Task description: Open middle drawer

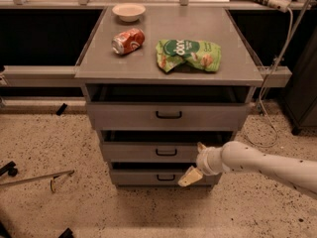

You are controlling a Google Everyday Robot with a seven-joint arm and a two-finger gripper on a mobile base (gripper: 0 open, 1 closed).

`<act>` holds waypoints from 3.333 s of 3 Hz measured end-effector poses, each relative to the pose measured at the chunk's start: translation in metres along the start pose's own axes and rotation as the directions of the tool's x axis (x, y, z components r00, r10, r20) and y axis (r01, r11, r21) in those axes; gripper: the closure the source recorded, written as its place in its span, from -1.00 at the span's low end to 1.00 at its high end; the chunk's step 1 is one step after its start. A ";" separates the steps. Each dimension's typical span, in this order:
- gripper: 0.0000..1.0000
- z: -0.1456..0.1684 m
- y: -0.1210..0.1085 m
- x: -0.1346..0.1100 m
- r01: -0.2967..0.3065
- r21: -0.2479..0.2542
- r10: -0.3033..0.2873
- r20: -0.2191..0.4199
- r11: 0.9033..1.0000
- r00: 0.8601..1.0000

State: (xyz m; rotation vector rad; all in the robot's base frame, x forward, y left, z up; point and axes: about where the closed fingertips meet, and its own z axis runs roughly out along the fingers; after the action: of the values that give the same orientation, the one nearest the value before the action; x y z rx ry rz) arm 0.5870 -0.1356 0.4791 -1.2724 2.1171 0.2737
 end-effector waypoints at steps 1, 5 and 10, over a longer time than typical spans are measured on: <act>-1.00 0.019 -0.012 -0.020 0.068 -0.006 -0.068 0.004 0.998 0.998; -1.00 0.092 0.000 -0.031 0.130 -0.147 -0.132 -0.005 0.981 0.991; -1.00 0.092 0.024 -0.029 0.149 -0.220 -0.154 -0.006 0.964 0.988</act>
Offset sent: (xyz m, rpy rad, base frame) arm 0.0590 0.0483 -0.0129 -0.0421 -0.0396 0.1490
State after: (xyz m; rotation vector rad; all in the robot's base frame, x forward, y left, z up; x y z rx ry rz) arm 0.6147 -0.0587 0.4226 -1.5636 2.0380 0.4371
